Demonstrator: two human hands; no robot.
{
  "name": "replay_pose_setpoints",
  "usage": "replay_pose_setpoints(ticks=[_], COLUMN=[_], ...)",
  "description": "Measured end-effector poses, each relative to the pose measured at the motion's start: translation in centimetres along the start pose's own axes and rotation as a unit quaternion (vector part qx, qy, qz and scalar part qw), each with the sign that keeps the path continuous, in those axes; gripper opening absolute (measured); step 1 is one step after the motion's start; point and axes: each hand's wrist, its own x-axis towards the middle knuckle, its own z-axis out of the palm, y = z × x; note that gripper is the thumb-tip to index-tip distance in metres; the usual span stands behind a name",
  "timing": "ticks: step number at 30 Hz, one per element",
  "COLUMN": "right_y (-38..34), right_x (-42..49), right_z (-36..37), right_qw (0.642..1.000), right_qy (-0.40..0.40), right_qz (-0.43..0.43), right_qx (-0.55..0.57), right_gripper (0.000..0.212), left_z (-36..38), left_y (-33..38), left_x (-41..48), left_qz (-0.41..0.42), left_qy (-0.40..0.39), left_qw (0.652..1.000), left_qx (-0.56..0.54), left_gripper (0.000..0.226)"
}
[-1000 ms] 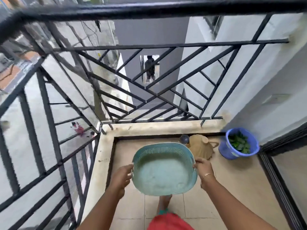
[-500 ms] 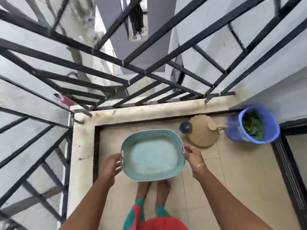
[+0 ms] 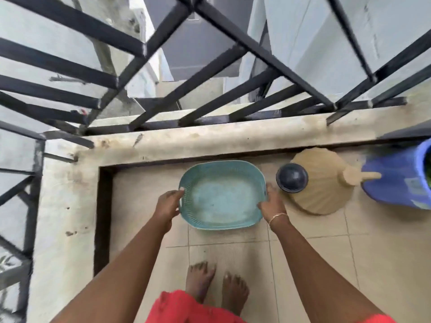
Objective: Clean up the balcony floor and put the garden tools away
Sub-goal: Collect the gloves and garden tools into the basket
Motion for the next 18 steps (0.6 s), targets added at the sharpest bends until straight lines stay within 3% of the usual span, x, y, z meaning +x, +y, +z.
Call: replay_pose_setpoints(ticks=[6,18], right_y=[0.3,1.5], right_x=[5.0,9.2], right_z=[0.7,2.4], right_qw=[0.989,0.992], right_qy=[0.001,-0.015], right_qz=[-0.038,0.0], right_qx=[-0.141,-0.129], right_gripper=[0.061,0.064], left_z=[2.8,3.8], left_y=[-0.1,-0.7], left_x=[5.0,8.0], left_qz=[0.024,0.027], left_qy=[-0.011,-0.045], left_qw=[1.0,0.996], left_qx=[0.007,0.07], left_gripper=[0.03,0.04])
